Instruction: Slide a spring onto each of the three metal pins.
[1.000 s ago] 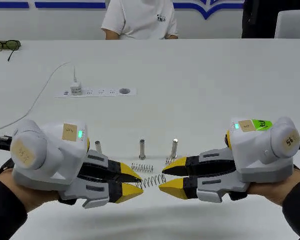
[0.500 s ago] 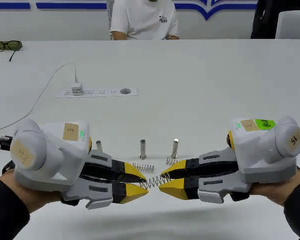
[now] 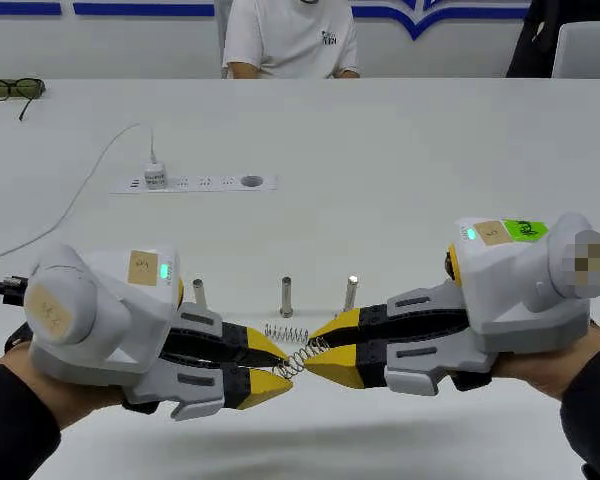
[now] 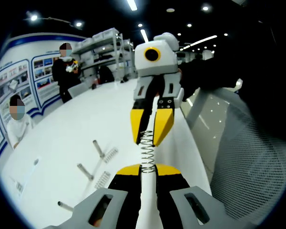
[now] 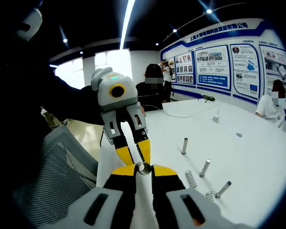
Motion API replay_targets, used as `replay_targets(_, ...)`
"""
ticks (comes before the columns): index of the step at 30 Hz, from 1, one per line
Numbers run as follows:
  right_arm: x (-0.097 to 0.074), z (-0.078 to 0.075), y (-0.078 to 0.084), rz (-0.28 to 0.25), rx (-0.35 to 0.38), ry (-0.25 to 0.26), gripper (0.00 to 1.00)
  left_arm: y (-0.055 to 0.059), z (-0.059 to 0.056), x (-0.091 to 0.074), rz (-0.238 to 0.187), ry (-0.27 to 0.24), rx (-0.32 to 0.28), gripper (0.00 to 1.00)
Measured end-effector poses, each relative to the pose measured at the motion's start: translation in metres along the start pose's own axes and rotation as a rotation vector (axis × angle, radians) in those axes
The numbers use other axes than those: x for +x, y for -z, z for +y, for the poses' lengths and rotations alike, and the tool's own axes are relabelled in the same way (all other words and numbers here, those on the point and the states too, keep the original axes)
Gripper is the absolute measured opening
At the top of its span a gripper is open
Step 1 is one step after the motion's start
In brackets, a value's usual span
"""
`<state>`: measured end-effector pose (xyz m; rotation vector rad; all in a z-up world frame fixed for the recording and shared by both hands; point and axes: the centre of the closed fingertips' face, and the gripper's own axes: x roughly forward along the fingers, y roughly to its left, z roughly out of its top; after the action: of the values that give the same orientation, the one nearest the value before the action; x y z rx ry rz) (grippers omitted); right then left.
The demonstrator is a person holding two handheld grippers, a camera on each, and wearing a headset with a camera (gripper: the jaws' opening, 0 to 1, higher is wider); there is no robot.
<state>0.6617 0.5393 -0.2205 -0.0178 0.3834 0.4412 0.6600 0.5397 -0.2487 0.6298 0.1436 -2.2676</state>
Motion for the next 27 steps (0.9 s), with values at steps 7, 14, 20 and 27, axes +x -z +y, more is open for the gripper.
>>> replay_targets(7, 0.005, 0.002, -0.007, 0.011, -0.027, -0.006, 0.13, 0.000, 0.000, -0.001, -0.015, -0.017, -0.016, 0.09)
replay_targets(14, 0.012, 0.003, -0.013, 0.015, -0.048, -0.011, 0.12, 0.000, 0.002, -0.003, -0.032, -0.046, -0.034, 0.10)
replay_targets(20, 0.020, 0.004, -0.017, 0.020, -0.060, -0.016, 0.12, 0.003, 0.003, -0.004, -0.054, -0.074, -0.065, 0.10)
replay_targets(27, 0.029, 0.001, -0.020, 0.027, -0.069, -0.013, 0.12, 0.006, 0.009, -0.007, -0.079, -0.119, -0.096, 0.10)
